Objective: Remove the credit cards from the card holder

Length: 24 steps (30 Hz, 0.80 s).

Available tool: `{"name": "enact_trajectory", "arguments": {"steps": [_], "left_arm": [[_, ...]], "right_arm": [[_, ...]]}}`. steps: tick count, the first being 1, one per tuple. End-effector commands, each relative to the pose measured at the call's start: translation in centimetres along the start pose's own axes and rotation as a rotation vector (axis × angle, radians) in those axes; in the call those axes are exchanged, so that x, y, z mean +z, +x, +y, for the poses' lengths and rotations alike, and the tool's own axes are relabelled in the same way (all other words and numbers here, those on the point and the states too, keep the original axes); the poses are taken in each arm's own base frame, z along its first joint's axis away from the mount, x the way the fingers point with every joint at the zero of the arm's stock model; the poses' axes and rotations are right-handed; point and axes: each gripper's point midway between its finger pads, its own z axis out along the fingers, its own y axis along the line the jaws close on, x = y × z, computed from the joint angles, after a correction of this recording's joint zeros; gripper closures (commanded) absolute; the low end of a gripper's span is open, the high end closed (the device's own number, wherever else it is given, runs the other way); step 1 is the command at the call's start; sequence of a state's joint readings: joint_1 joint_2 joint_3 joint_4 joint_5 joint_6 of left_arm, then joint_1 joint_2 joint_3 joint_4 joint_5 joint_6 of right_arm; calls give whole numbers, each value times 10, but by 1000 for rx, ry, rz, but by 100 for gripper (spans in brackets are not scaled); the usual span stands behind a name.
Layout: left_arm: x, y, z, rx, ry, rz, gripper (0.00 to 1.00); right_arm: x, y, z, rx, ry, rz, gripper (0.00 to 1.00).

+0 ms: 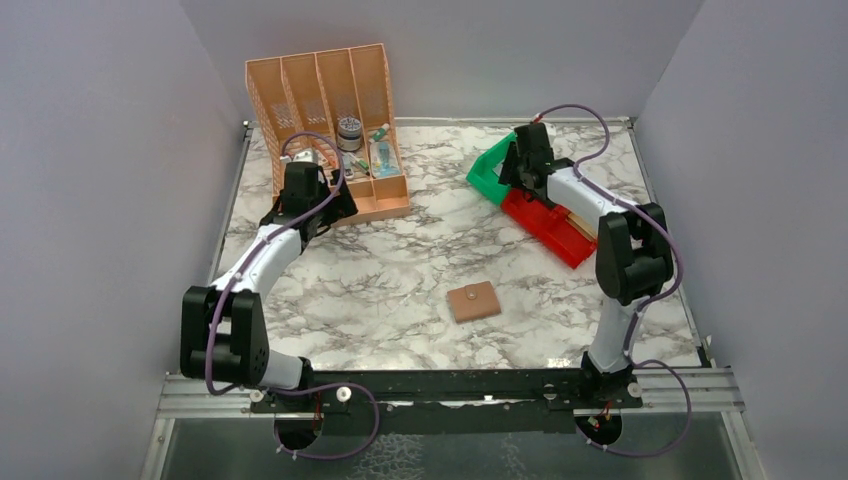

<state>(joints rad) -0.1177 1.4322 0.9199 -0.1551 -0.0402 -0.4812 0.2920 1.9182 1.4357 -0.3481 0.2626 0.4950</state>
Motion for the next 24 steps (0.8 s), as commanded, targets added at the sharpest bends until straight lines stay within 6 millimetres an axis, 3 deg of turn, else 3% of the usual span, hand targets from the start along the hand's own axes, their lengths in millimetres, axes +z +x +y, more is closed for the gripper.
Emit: {"name": "enact_trajectory", "arguments": {"steps": [1,13,24], "left_arm": [[-24,-2,-18,-13,111,5,5],[-56,7,-28,27,185,41,5],[-63,19,-30,31,216,76,5]], "right_arm": [[3,-13,-3,-21,44,-48,44],[17,-1,-4,-47,55,-10,60],[4,23,7,-64,-16,35,70]]}}
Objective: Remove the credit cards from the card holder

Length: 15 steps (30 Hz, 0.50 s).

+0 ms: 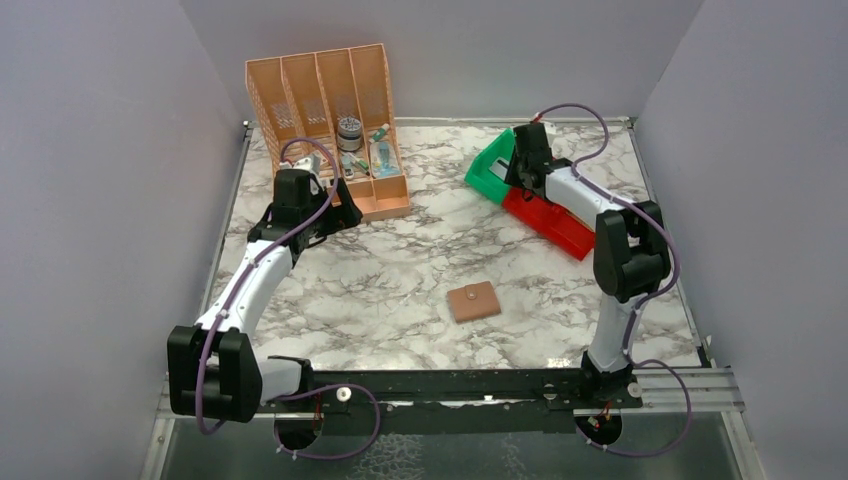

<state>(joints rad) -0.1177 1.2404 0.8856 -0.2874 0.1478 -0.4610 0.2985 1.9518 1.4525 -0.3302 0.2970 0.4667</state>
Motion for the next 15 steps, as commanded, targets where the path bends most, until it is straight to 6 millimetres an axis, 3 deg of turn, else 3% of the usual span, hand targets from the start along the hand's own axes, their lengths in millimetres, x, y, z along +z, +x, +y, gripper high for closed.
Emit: {"name": "enact_trajectory", "arguments": {"steps": [1,15], "left_arm": [[-7,8,-5,8,40,24,5],[-9,33,-13,1,102,88,7]], "right_arm": [[-9,25,10,-35,-52,50,70],[-62,86,35,-134,-217,116,71]]}}
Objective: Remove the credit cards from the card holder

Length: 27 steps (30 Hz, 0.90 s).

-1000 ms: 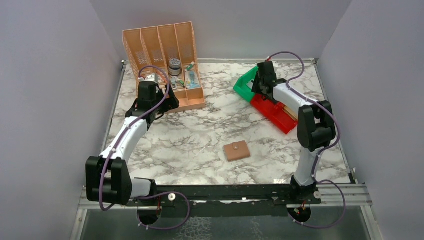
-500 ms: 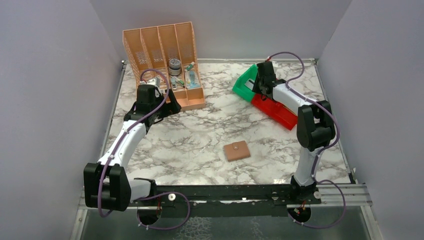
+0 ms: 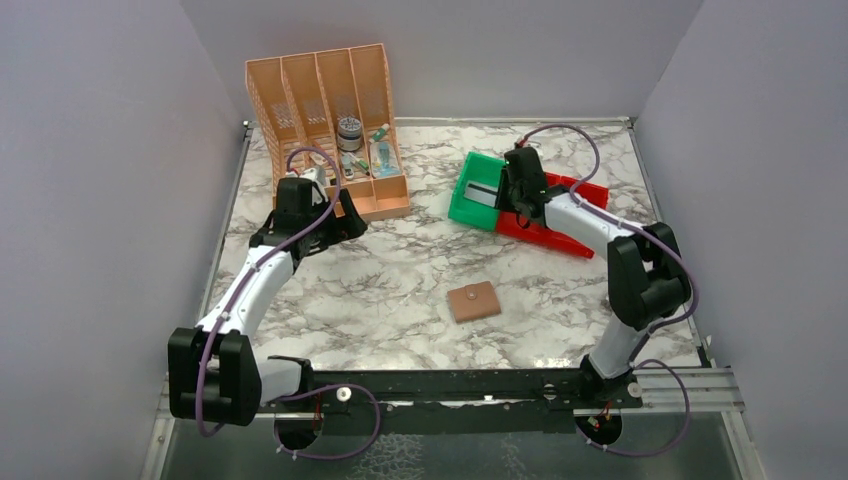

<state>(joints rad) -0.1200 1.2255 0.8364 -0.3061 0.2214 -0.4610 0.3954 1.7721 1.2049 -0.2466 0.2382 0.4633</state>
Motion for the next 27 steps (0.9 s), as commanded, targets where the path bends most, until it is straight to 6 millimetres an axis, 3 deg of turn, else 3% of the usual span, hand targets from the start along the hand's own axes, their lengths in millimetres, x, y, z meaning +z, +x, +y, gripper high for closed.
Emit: {"name": "enact_trajectory", "arguments": {"steps": [1,7,17,23,27], "left_arm": [[-6,8,-12,13,59,14,7],[-6,20,-20,21,80,39,7],[0,47,-36,45,99,82,7],[4,64,-52,63,126,108,7],[4,78,-63,77,154,129,7]], "right_arm": [[-18,44,18,-82,-116,104,71],[-39,67,41,-143,-209,132,70],[-57,87,70,-184,-283,151,70],[-61,90,86,-178,-325,165,67],[-68,83,91,-176,-334,168,59]]}}
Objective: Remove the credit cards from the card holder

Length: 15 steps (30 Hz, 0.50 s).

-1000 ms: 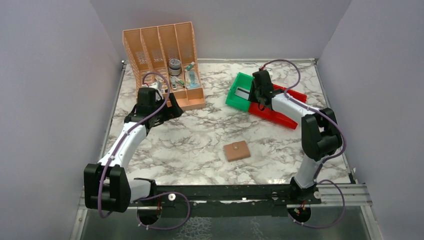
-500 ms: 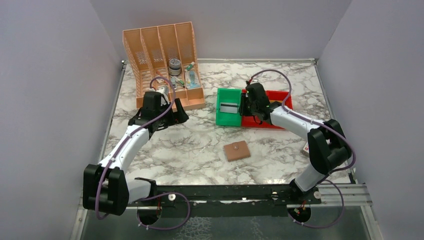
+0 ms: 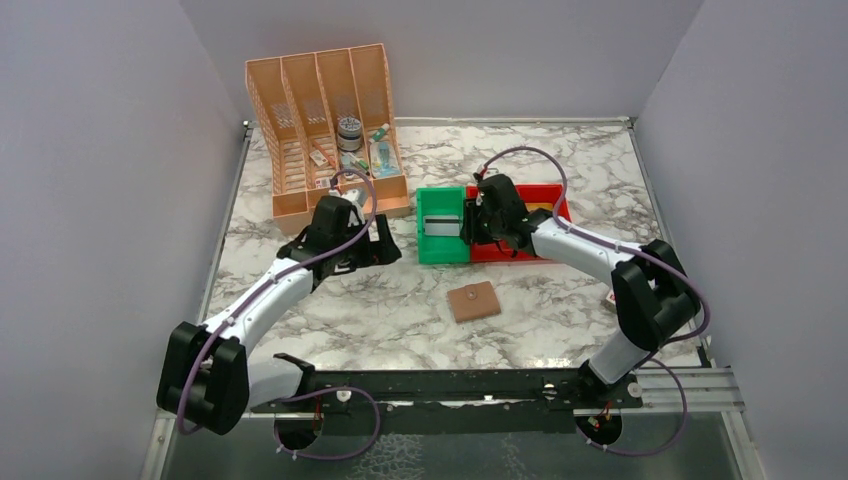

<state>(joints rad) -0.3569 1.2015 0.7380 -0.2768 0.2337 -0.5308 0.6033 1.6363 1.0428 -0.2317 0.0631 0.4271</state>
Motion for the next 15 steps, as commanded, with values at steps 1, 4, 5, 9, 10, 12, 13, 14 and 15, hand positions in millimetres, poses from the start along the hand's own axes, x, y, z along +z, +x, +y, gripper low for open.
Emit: {"name": "enact_trajectory", "arguments": {"steps": [1,4,5,9,10,12,13,14,15], "left_arm": [[3,7,-12,4,29,-20,7],[3,20,-22,4,69,-12,7],[3,23,-26,3,84,-12,7],[2,40,-38,1,134,1,9],[2,46,-40,0,146,9,10],[4,56,-44,-5,160,26,11],[5,61,-46,-6,164,34,12],[5,66,-48,-7,170,42,12],[6,71,-50,-8,176,50,13]], "right_arm": [[-9,0,12,7,-35,35,56],[-29,-10,10,3,-28,-7,44],[-35,-9,8,-2,-22,-15,42],[-58,2,-2,-1,-10,-23,39],[-62,10,-4,7,-9,-13,39],[-69,27,-11,28,2,11,40],[-70,36,-14,39,5,24,41],[-72,43,-16,54,3,35,41],[-73,52,-17,63,-2,47,42]]}}
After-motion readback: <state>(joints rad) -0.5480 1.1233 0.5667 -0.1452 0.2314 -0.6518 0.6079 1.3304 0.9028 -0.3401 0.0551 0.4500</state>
